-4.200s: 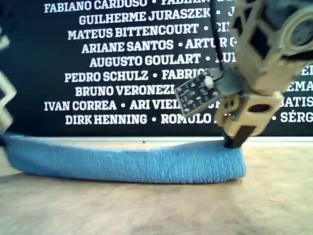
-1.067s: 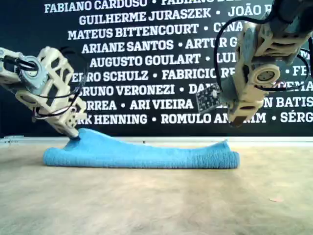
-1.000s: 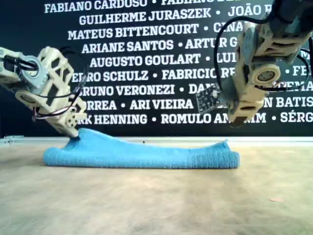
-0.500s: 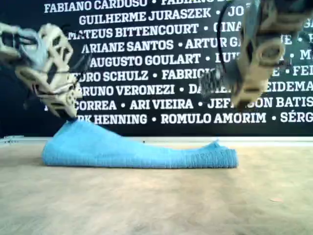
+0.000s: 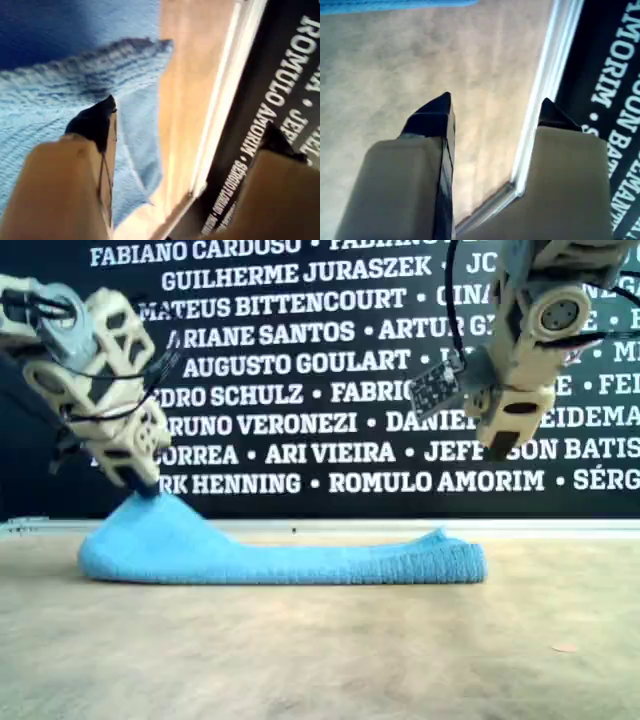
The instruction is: Fold a cloth
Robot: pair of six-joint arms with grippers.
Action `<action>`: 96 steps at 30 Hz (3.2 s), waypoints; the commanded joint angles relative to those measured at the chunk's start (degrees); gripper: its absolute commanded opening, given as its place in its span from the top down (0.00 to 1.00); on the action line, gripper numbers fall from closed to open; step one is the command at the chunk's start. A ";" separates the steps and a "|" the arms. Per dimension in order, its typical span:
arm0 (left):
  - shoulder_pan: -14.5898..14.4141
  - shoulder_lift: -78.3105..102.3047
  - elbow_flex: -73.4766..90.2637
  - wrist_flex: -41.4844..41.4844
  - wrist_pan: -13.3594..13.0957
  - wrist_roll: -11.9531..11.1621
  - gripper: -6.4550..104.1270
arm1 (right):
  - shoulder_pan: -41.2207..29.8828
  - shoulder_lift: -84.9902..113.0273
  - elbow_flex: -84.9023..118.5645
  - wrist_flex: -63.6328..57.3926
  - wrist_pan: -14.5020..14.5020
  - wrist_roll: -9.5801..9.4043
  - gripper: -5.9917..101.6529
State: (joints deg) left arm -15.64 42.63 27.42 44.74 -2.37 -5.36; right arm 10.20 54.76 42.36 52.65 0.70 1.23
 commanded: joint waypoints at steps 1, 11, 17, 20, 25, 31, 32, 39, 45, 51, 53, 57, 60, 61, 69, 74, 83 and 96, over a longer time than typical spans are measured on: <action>0.00 3.69 -10.28 -6.68 -0.26 -0.26 0.04 | 0.70 8.61 -4.92 1.58 -0.44 -0.26 0.31; -0.53 -10.20 -15.56 -13.97 -0.35 -0.26 0.04 | 0.00 7.91 -4.92 1.67 -0.53 -0.26 0.31; 0.97 -8.17 -12.92 -0.62 -0.44 0.53 0.04 | 0.09 7.12 -4.92 1.41 -0.53 -0.26 0.31; 1.76 -6.94 -12.92 5.89 -0.26 -0.35 0.04 | 0.09 6.86 -4.92 1.05 -0.53 -0.26 0.31; 1.67 -1.05 -16.44 6.15 0.79 -0.35 0.04 | 0.62 5.89 -4.92 1.14 -0.53 -0.26 0.31; 0.79 -1.32 -20.39 6.24 -0.18 -0.35 0.04 | 0.35 5.71 -4.92 1.67 -0.53 -0.26 0.31; 0.44 -1.41 -20.30 6.33 -0.18 -0.09 0.04 | 0.26 5.62 -4.92 1.67 -0.53 -0.26 0.31; 0.62 -7.82 -24.17 5.27 -0.35 -0.18 0.04 | 0.53 5.62 -4.92 1.67 -0.53 -0.26 0.31; -0.53 -11.87 -23.55 12.30 -0.35 0.62 0.04 | 0.70 5.54 -4.92 1.67 -0.53 -0.26 0.31; -0.70 -5.01 -28.83 11.87 -0.26 0.18 0.04 | 0.18 5.54 -4.92 1.67 -0.53 -0.26 0.31; -0.97 -12.22 -23.99 13.80 -0.35 0.62 0.04 | 0.35 5.62 -4.92 1.76 -0.53 -0.26 0.31; -0.62 -8.09 -28.13 12.48 -0.26 -0.35 0.04 | -0.18 5.62 -4.92 1.76 -0.53 -0.35 0.31; -1.32 -4.83 -29.44 15.91 -0.26 -0.44 0.04 | 0.18 5.10 -4.92 1.76 -0.53 -0.35 0.31; -1.85 -8.53 -26.46 19.16 -0.35 -0.26 0.04 | 0.53 4.57 -4.92 1.76 -0.53 -0.35 0.31; -2.46 -4.04 -32.87 22.85 -0.79 -1.05 0.04 | 0.26 2.11 -4.92 1.32 -0.53 -0.35 0.31; -2.99 -4.57 -34.80 20.65 -2.02 -1.58 0.04 | -0.35 2.90 -4.92 1.76 -0.53 -0.35 0.31; -5.19 0.26 -34.45 43.42 -2.46 -1.67 0.04 | -0.26 5.80 -4.66 10.63 -0.53 -0.35 0.30; -12.04 48.78 -12.39 47.29 -15.64 -5.63 0.04 | 0.44 54.58 21.53 24.43 -0.53 -3.96 0.31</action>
State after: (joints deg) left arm -23.64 73.83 4.75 90.35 -16.88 -8.88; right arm 10.46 92.81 61.17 76.82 0.70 -2.46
